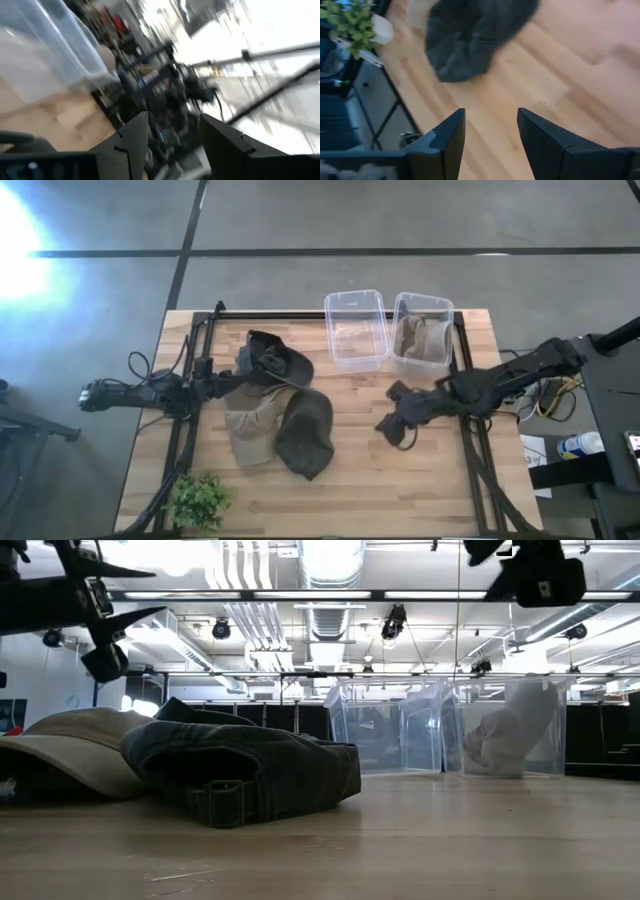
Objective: Pick & Place hat
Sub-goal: Put the bottom brown cap into the right transparent bin
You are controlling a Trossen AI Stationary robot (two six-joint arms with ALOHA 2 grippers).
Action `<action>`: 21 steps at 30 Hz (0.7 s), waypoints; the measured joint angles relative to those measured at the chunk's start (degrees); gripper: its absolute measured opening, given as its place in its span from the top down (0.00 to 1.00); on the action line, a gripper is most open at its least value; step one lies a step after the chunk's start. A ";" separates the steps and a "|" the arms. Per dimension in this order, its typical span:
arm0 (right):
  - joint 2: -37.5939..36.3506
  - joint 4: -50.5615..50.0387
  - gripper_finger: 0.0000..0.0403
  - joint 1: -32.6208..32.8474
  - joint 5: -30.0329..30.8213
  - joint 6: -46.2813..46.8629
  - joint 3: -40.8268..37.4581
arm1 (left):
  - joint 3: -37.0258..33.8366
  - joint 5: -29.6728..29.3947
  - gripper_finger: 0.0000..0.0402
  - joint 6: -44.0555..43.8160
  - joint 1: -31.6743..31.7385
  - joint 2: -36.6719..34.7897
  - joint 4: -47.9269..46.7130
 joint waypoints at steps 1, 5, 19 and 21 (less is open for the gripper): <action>1.38 2.15 0.56 0.43 0.01 0.49 0.00 | 0.00 -1.63 0.57 -1.49 0.00 0.12 0.34; 6.86 11.75 0.56 1.93 0.02 3.23 0.00 | 0.02 1.25 0.57 -8.82 0.00 0.53 1.46; 22.06 31.27 0.56 2.80 -2.49 7.98 1.92 | 13.09 30.96 0.65 -8.72 -2.53 15.93 -34.38; 23.67 31.17 0.56 2.81 -2.46 8.05 3.09 | 17.50 29.42 0.67 -3.07 -3.11 19.68 -39.54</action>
